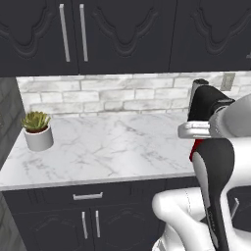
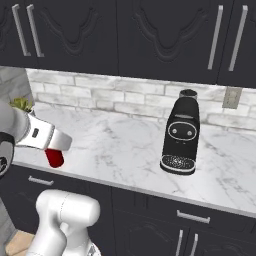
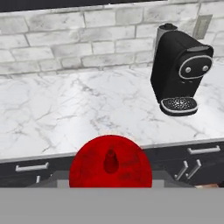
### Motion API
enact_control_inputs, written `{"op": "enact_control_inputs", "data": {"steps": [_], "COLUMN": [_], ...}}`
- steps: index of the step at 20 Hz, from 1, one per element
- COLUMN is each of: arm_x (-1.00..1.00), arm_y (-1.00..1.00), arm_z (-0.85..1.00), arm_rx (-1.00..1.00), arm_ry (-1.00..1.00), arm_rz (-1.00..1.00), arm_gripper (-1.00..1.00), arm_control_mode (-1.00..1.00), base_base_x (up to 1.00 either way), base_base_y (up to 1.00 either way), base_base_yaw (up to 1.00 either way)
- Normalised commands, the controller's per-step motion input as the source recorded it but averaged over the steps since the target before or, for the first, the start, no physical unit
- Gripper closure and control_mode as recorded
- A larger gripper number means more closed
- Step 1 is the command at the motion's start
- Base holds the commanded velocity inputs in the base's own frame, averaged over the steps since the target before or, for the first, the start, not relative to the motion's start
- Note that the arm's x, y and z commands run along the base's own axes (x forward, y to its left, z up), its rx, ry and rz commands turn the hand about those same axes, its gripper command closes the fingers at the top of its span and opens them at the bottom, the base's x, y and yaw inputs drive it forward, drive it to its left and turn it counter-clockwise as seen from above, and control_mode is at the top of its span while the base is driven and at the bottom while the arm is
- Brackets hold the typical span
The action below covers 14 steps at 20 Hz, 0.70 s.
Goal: Place the mayonnaise and ketchup from the counter to the top shelf of the fridge. If the existing items in the fridge are on the top shelf, move them to other shelves.
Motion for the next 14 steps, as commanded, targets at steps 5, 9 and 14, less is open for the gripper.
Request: {"op": "enact_control_inputs", "data": {"steps": [5, 9, 14], "arm_x": [-0.17, 0.0, 0.0], "arm_y": [0.0, 0.0, 0.0], "arm_z": [0.0, 0.0, 0.0], "arm_rx": [0.0, 0.0, 0.0], "arm_ry": [0.0, 0.0, 0.0], "arm_rz": [0.0, 0.0, 0.0], "arm_gripper": [1.0, 1.0, 1.0], "arm_control_mode": [1.0, 1.0, 1.0], "base_base_x": [-0.6, -1.0, -1.0], "base_base_y": [-0.04, -0.18, -0.46], "base_base_yaw": [0.01, 0.01, 0.0]}}
